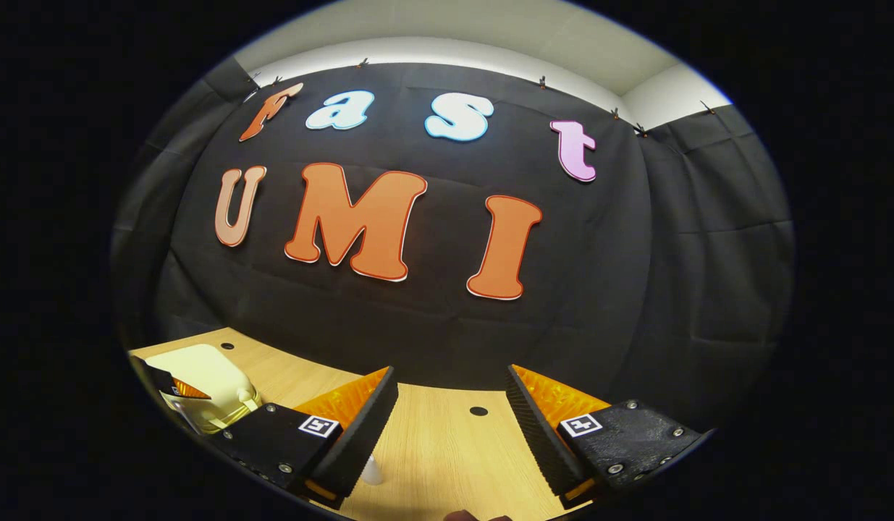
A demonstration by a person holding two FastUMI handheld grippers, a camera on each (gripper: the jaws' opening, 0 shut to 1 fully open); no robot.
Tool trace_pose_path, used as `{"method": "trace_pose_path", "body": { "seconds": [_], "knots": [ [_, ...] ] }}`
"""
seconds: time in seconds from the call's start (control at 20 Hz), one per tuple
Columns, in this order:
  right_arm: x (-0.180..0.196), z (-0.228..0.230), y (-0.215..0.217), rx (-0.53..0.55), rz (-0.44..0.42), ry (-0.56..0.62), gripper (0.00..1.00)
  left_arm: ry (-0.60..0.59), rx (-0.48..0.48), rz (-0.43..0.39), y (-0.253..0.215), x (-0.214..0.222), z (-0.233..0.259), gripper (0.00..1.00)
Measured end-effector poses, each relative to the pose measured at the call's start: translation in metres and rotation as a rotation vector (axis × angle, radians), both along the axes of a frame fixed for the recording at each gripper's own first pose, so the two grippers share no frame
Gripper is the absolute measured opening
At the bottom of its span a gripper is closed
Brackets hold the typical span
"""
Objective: First open the suitcase, pack the skin care products into it, and then close the suitcase.
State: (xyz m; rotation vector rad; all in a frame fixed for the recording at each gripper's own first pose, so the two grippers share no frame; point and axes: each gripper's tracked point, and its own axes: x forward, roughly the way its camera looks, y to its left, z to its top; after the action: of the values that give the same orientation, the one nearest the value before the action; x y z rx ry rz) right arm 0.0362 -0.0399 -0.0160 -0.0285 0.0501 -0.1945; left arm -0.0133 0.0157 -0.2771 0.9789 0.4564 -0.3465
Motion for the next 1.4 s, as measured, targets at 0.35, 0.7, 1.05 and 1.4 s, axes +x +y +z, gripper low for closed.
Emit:
{"method": "trace_pose_path", "body": {
  "seconds": [0.35, 0.7, 1.05, 1.4],
  "knots": [
    [-0.005, -0.004, 0.005, 0.012, 0.01, 0.009, 0.95, 0.013, 0.193, -0.049, -0.006, 0.019, -0.028, 0.37],
    [-0.004, -0.012, 0.009, 0.005, 0.015, 0.03, 0.96, 0.004, -0.101, 0.097, 0.007, 0.024, 0.014, 0.11],
    [0.01, -0.013, 0.029, -0.004, 0.041, 0.04, 0.96, -0.052, -0.434, 0.293, 0.045, 0.035, 0.067, 0.1],
    [0.024, -0.023, 0.078, 0.032, 0.081, 0.074, 0.95, -0.071, -0.781, 0.48, 0.08, 0.04, 0.09, 0.12]
  ]
}}
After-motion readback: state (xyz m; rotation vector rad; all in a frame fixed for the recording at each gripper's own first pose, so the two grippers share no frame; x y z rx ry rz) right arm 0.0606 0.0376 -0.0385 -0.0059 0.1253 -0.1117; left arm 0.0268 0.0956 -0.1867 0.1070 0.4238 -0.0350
